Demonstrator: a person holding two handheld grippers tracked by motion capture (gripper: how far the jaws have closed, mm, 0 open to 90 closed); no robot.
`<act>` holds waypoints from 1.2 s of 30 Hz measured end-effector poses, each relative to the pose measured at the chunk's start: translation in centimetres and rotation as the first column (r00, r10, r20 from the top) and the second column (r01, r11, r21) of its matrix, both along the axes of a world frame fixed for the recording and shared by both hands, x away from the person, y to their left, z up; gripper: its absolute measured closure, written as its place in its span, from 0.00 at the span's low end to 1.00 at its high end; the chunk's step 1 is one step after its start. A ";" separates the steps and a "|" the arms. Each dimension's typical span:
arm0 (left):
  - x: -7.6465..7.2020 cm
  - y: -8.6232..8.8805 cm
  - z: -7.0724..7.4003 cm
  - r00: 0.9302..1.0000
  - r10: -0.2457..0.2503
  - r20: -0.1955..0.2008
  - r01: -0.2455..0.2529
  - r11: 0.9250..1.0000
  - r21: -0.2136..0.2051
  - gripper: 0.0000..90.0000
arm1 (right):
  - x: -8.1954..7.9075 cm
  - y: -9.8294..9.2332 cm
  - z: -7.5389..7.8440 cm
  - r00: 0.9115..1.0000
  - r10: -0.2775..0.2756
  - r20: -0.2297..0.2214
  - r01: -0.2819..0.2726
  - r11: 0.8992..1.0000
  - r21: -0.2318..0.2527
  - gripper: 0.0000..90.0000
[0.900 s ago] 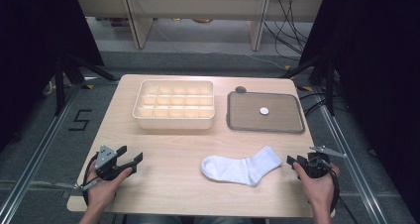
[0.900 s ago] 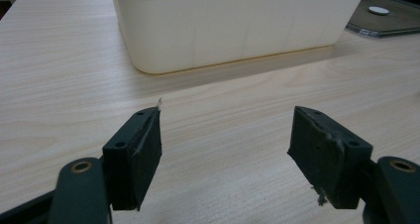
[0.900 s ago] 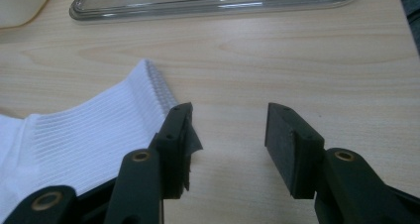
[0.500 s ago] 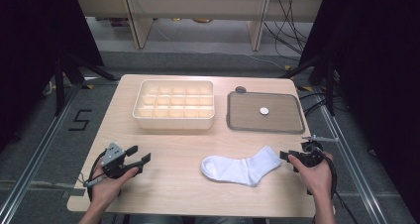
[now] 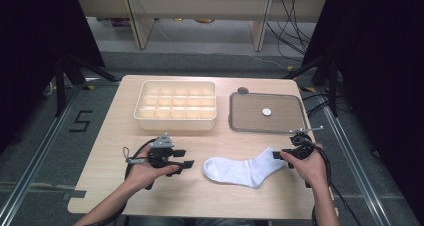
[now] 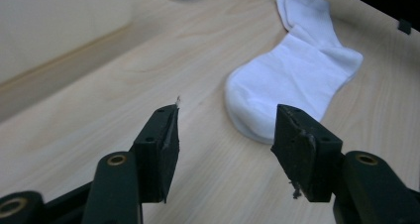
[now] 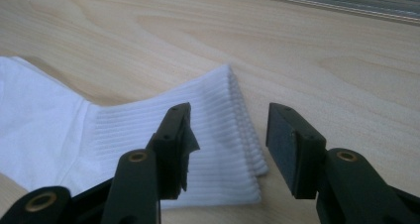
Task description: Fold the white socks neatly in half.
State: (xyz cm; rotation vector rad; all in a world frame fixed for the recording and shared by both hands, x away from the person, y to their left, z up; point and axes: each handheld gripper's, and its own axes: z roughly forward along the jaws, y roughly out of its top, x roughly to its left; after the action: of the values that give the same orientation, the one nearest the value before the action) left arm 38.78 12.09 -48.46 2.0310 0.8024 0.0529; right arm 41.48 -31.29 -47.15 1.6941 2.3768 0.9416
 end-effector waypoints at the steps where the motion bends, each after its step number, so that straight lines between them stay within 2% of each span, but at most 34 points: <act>1: 0.2 -0.7 -0.2 1.000 -0.009 -0.011 0.009 1.000 0.011 0.47 | 0.2 0.1 0.0 1.000 -0.001 -0.002 0.001 1.000 -0.015 0.59; 2: 0.5 -1.4 -0.5 0.999 -0.028 -0.026 0.029 0.999 0.026 0.47 | 0.3 0.1 0.0 1.000 0.004 -0.010 -0.005 1.000 -0.018 0.59; 3: 0.7 -2.0 -0.7 0.998 -0.037 -0.049 0.039 0.998 0.040 0.47 | 0.4 0.1 0.0 1.000 0.004 0.004 -0.004 0.999 -0.037 0.58; 4: 1.0 -2.6 -1.0 0.997 -0.044 -0.069 0.048 0.998 0.052 0.47 | 0.5 0.1 0.1 1.000 0.012 -0.008 -0.012 0.999 -0.032 0.58; 5: 1.2 -3.0 -1.2 0.994 -0.046 -0.098 0.051 0.998 0.047 0.48 | 0.4 0.4 0.1 1.000 -0.021 0.016 0.023 0.997 -0.075 0.58; 7: 1.4 -3.9 -1.6 0.990 -0.036 -0.138 0.042 0.998 0.038 0.50 | 0.5 0.5 0.2 1.000 -0.014 -0.018 0.012 0.995 -0.104 0.57; 8: 1.4 -4.1 -1.7 0.988 -0.044 -0.146 0.050 0.998 0.038 0.51 | 0.6 0.6 0.1 1.000 -0.004 -0.028 0.001 0.994 -0.109 0.56; 10: 1.4 -4.5 -2.0 0.989 -0.045 -0.143 0.056 0.996 0.074 0.54 | 0.7 0.6 -0.1 0.999 0.008 -0.035 -0.012 0.994 -0.112 0.56; 11: 1.3 -4.7 -2.1 0.989 -0.040 -0.146 0.052 0.995 0.081 0.55 | 0.7 0.6 -0.1 0.999 -0.004 -0.042 -0.001 0.994 -0.107 0.56; 12: 1.3 -4.8 -2.3 0.988 -0.042 -0.149 0.056 0.995 0.088 0.56 | 0.8 0.7 -0.1 0.998 -0.012 -0.066 0.004 0.994 -0.111 0.56; 14: 1.2 -5.1 -2.3 0.988 -0.039 -0.150 0.054 0.994 0.098 0.58 | 0.9 0.7 -0.4 0.999 0.009 -0.040 -0.014 0.993 -0.117 0.56; 15: 1.2 -5.2 -2.3 0.989 -0.033 -0.143 0.048 0.994 0.103 0.58 | 0.7 1.0 -0.2 0.997 -0.015 -0.080 0.006 0.994 -0.113 0.56; 16: 1.2 -5.3 -2.3 0.989 -0.038 -0.142 0.054 0.993 0.109 0.58 | 0.9 1.0 -0.5 0.998 0.015 -0.055 -0.022 0.992 -0.120 0.56; 17: 1.1 -5.4 -2.2 0.990 -0.035 -0.138 0.051 0.992 0.113 0.59 | 0.8 1.0 -0.5 0.998 0.023 -0.059 -0.029 0.992 -0.119 0.57; 18: 1.1 -5.5 -2.2 0.991 -0.040 -0.131 0.056 0.991 0.122 0.60 | 0.6 1.3 -0.4 0.996 0.002 -0.091 -0.013 0.992 -0.124 0.58; 19: 1.0 -5.6 -2.2 0.990 -0.035 -0.135 0.052 0.991 0.126 0.62 | 0.7 1.4 -0.6 0.996 0.026 -0.081 -0.036 0.991 -0.127 0.59; 20: 0.9 -5.7 -2.2 0.991 -0.029 -0.132 0.046 0.991 0.129 0.65 | 0.6 1.4 -0.7 0.996 0.024 -0.082 -0.035 0.990 -0.134 0.61; 21: 0.9 -5.7 -2.2 0.991 -0.025 -0.130 0.042 0.991 0.129 0.68 | 0.5 1.7 -0.7 0.995 0.009 -0.103 -0.023 0.989 -0.144 0.62; 22: 0.9 -5.8 -2.2 0.991 -0.026 -0.131 0.044 0.990 0.132 0.72 | 0.5 1.7 -0.8 0.995 0.008 -0.096 -0.024 0.986 -0.163 0.64; 23: 1.0 -5.9 -2.2 0.991 -0.024 -0.134 0.043 0.990 0.138 0.76 | 0.4 1.8 -0.8 0.995 0.007 -0.098 -0.023 0.987 -0.158 0.67; 24: 1.0 -5.9 -2.2 0.990 -0.025 -0.140 0.044 0.990 0.135 0.79 | 0.2 2.2 -0.5 0.988 -0.037 -0.149 0.014 0.989 -0.150 0.69; 25: 1.0 -6.0 -2.2 0.990 -0.020 -0.138 0.040 0.989 0.140 0.81 | 0.3 2.0 -0.7 0.993 -0.011 -0.118 -0.009 0.986 -0.168 0.71; 28: 1.1 -5.9 -2.3 0.988 -0.035 -0.151 0.056 0.989 0.137 0.88 | 0.3 1.9 -0.7 0.992 -0.019 -0.122 -0.003 0.984 -0.177 0.74; 29: 1.1 -5.9 -2.2 0.987 -0.022 -0.157 0.045 0.988 0.145 0.90 | 0.2 1.9 -0.7 0.992 -0.026 -0.123 0.003 0.984 -0.179 0.75; 30: 1.1 -5.8 -2.3 0.986 -0.029 -0.163 0.050 0.991 0.126 0.91 | 0.2 1.9 -0.8 0.992 -0.023 -0.124 0.002 0.985 -0.172 0.76; 31: 1.1 -5.7 -2.3 0.986 -0.027 -0.166 0.048 0.991 0.128 0.91 | 0.2 1.8 -0.8 0.993 -0.015 -0.117 -0.005 0.987 -0.164 0.76; 32: 1.2 -5.6 -2.1 0.983 -0.027 -0.180 0.051 0.990 0.135 0.91 | 0.2 1.9 -0.8 0.992 -0.032 -0.125 0.011 0.986 -0.169 0.77; 36: 1.3 -5.0 -1.6 0.976 -0.026 -0.216 0.050 0.993 0.107 0.91 | 0.1 1.9 -0.8 0.993 -0.023 -0.118 0.003 0.986 -0.165 0.79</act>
State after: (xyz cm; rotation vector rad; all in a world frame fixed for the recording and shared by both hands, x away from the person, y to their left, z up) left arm 40.06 7.11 -50.06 2.1828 0.9115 -0.1483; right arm 41.53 -29.36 -47.95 1.7475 2.4362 0.6379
